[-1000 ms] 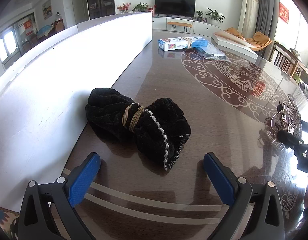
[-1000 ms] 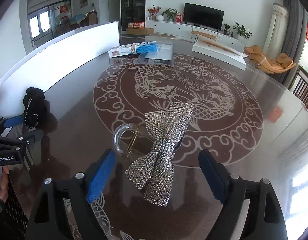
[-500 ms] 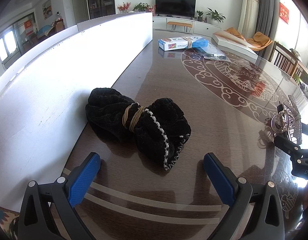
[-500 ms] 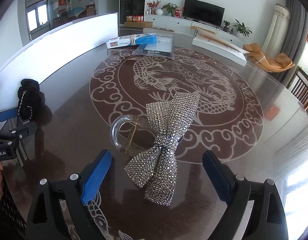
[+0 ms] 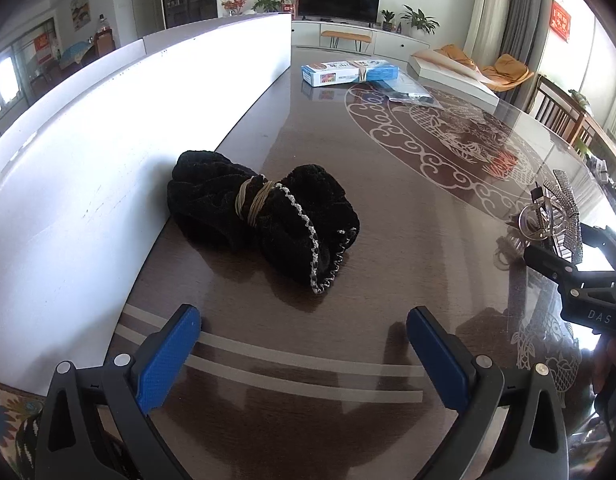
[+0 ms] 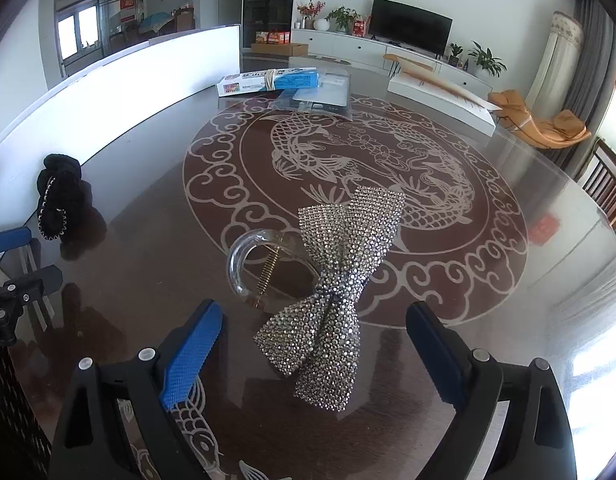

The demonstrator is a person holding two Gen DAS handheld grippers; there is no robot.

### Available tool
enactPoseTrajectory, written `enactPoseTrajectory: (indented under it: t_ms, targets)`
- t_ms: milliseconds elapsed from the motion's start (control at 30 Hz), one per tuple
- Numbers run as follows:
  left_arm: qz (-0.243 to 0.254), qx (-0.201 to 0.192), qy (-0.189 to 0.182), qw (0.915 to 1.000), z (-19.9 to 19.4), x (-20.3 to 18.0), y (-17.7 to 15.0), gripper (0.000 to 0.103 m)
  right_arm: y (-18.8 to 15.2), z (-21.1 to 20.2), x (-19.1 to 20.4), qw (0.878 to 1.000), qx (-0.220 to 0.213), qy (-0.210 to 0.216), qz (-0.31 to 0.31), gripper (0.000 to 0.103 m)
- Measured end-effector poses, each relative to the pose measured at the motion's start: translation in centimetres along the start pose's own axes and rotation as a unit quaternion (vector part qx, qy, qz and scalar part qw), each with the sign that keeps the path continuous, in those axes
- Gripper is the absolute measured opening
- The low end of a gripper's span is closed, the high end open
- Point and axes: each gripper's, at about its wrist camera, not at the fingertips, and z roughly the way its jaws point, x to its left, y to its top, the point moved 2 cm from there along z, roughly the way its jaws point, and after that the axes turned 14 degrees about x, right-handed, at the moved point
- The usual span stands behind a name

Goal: Organize objects
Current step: 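Lift the bow hair clip and hold it with the right tool, then grasp the other black slipper with the left tool while the right tool carries the bow clip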

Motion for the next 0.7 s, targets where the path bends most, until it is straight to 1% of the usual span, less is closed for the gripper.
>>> enactPoseTrajectory:
  t_ms: [100, 133, 167, 200, 267, 300, 333, 367, 400, 433, 467, 500, 533, 600, 633, 667, 700]
  targets:
    - [-0.043, 0.001, -0.023, 0.9988, 0.0, 0.6, 1.0, 0.103, 0.0, 0.0, -0.1, 1.000, 0.001, 0.005, 0.001, 0.094]
    - [-0.060, 0.003, -0.026, 0.9978, 0.2, 0.8, 1.8, 0.103, 0.0, 0.0, -0.2, 1.000, 0.000, 0.007, 0.002, 0.094]
    - [-0.074, 0.007, -0.021, 0.9970, 0.5, 0.9, 2.7, 0.103, 0.0, -0.1, -0.3, 1.000, -0.002, 0.008, 0.004, 0.094]
    - [-0.083, 0.013, -0.006, 0.9965, 1.0, 0.9, 3.7, 0.103, 0.0, -0.3, -0.4, 1.000, -0.006, 0.009, 0.006, 0.094]
    - [-0.090, 0.023, 0.046, 0.9946, 2.3, 0.8, 5.8, 0.103, -0.2, -0.8, -0.7, 1.000, -0.019, 0.013, 0.014, 0.094]
    - [-0.086, 0.017, 0.061, 0.9943, 2.8, 0.7, 6.6, 0.103, -0.3, -1.1, -0.9, 0.999, -0.028, 0.018, 0.020, 0.094]
    - [-0.083, 0.006, 0.057, 0.9949, 3.0, 0.6, 7.1, 0.101, -0.4, -1.4, -1.3, 0.999, -0.037, 0.029, 0.027, 0.094]
    - [-0.070, -0.006, 0.056, 0.9959, 3.1, 0.2, 7.4, 0.093, -0.6, -1.6, -1.7, 0.998, -0.040, 0.041, 0.037, 0.094]
    - [-0.051, -0.020, 0.053, 0.9971, 2.8, -0.3, 7.5, 0.060, -0.7, -1.6, -2.1, 0.997, -0.035, 0.054, 0.048, 0.094]
    - [-0.027, -0.023, 0.045, 0.9984, 2.5, -0.9, 7.5, 0.035, -0.8, -1.5, -2.4, 0.996, -0.026, 0.067, 0.055, 0.094]
    - [-0.007, -0.021, 0.047, 0.9986, 2.3, -1.3, 7.4, 0.035, -0.7, -1.4, -2.5, 0.996, -0.020, 0.073, 0.056, 0.094]
    - [0.008, -0.024, 0.044, 0.9987, 2.1, -1.7, 7.0, 0.034, -0.5, -1.4, -2.5, 0.996, -0.019, 0.069, 0.054, 0.094]
    - [0.019, -0.027, 0.029, 0.9990, 1.9, -1.8, 6.4, 0.034, -0.1, -1.5, -2.4, 0.997, -0.023, 0.062, 0.049, 0.094]
    - [0.027, -0.031, 0.010, 0.9991, 1.4, -1.8, 5.3, 0.033, 0.9, -1.8, -2.0, 0.997, -0.037, 0.053, 0.033, 0.094]
    - [0.028, -0.031, -0.001, 0.9991, 1.1, -1.8, 4.9, 0.033, 1.4, -1.8, -1.7, 0.997, -0.039, 0.057, 0.025, 0.093]
    - [0.025, -0.029, -0.015, 0.9992, 0.7, -1.6, 4.6, 0.033, 1.9, -1.5, -1.4, 0.998, -0.027, 0.058, 0.016, 0.090]
    - [0.019, -0.030, -0.026, 0.9990, 0.2, -1.3, 4.4, 0.033, 2.3, -1.1, -1.0, 0.999, -0.003, 0.052, 0.009, 0.065]
